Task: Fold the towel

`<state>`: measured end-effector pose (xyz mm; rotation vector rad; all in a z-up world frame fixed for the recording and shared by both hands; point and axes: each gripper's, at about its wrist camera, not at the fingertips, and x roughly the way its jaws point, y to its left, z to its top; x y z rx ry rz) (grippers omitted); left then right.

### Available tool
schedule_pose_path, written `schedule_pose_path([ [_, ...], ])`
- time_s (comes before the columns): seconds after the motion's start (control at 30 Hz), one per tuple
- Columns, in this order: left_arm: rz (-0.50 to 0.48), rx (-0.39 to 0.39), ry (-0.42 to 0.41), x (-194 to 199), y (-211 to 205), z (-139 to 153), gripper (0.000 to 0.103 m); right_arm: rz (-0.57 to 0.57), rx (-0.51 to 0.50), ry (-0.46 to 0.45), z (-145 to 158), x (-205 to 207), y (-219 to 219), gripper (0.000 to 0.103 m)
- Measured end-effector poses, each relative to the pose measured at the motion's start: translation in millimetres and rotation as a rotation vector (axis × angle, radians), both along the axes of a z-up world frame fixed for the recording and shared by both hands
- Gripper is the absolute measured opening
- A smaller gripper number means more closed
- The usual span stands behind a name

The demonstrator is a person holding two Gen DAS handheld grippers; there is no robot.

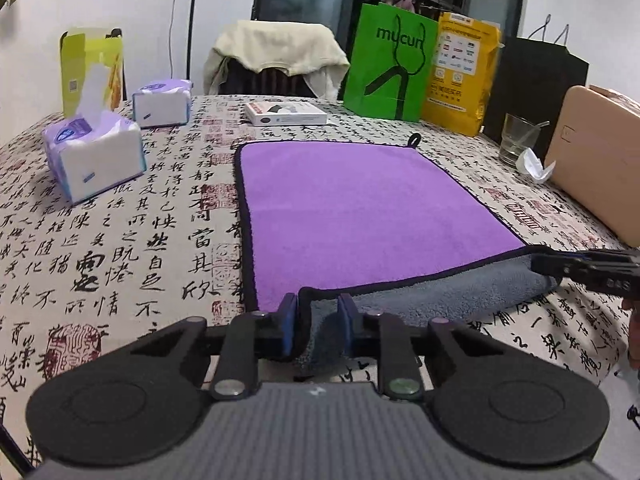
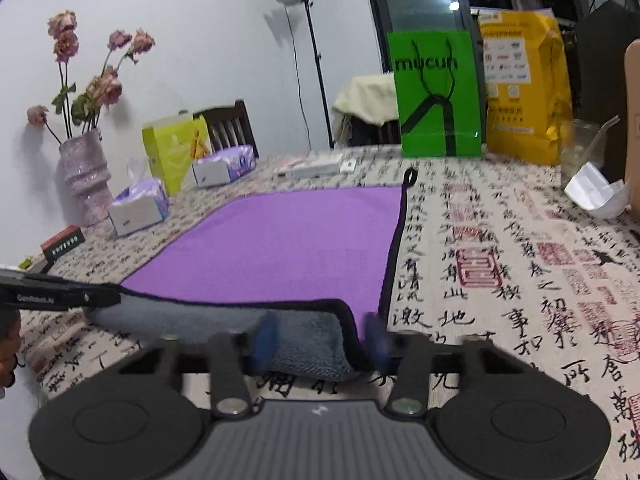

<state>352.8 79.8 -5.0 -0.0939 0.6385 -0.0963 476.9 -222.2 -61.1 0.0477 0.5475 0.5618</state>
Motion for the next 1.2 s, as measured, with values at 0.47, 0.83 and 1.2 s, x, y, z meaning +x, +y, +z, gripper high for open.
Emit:
schedule_pose_path([
  [0.47,0.01,-0.031,-0.068,14,15,19,0.006,0.017,-0.074,-0.017,17,21,11,0.005],
  [0.83,0.014,-0.027,-0.086,72,27,33,0.006,0.004,-0.057,-0.021,29,70,17,0.005],
  [1.2,0.019,-0.022,-0.101,137,38,47,0.006,-0.01,-0.027,-0.022,47,141,25,0.005],
])
